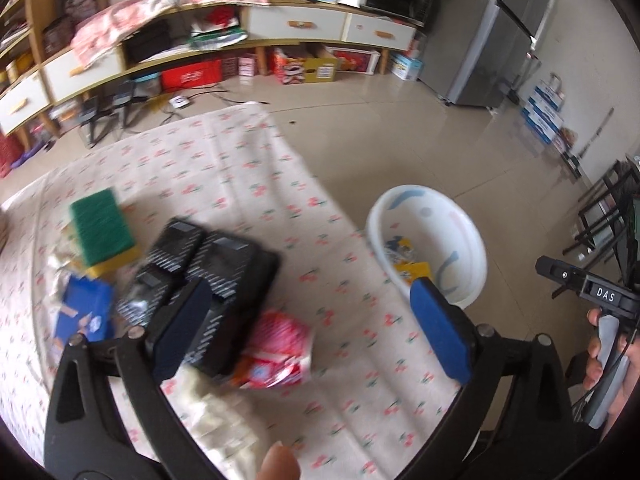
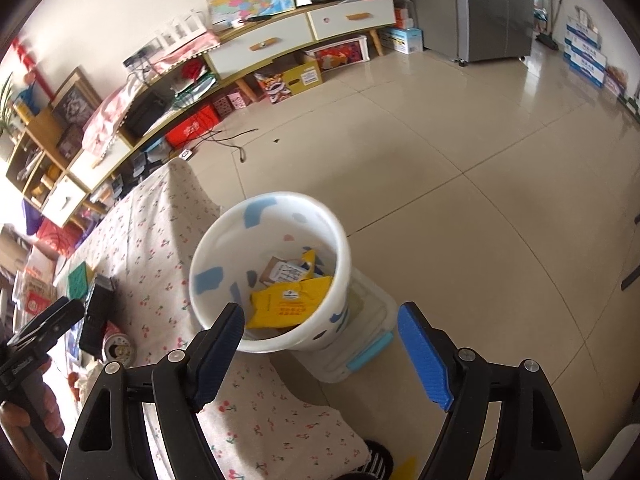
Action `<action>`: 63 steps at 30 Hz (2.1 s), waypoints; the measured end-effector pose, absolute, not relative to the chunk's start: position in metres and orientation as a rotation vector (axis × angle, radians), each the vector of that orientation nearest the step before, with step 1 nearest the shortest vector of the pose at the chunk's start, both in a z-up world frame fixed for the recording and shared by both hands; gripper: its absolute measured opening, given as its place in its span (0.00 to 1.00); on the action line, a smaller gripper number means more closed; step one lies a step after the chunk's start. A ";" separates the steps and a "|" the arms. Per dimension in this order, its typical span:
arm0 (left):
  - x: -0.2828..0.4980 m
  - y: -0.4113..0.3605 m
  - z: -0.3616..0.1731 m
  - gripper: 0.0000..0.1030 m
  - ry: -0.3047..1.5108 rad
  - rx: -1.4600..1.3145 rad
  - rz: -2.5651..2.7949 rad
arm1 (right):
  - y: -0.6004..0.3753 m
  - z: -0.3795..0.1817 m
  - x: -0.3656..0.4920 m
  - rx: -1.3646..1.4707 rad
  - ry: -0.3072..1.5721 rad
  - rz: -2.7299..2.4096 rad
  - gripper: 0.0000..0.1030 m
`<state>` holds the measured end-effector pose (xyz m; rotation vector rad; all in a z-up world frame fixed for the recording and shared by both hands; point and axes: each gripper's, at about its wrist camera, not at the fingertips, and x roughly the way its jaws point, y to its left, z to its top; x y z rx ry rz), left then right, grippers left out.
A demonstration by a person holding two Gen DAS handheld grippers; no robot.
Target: Collect trash
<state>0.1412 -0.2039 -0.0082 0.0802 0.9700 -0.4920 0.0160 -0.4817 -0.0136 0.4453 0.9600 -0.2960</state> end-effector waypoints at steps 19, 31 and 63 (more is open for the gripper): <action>0.112 -0.077 -0.003 0.99 0.930 0.058 -0.314 | -0.366 0.001 0.054 0.233 0.985 -0.163 0.85; 0.105 -0.005 -0.017 0.99 0.974 0.003 -0.227 | -0.302 0.000 0.072 0.140 1.004 -0.078 0.85; 0.081 0.102 -0.057 0.99 1.131 -0.128 -0.040 | -0.157 -0.042 0.085 -0.004 1.147 0.201 0.85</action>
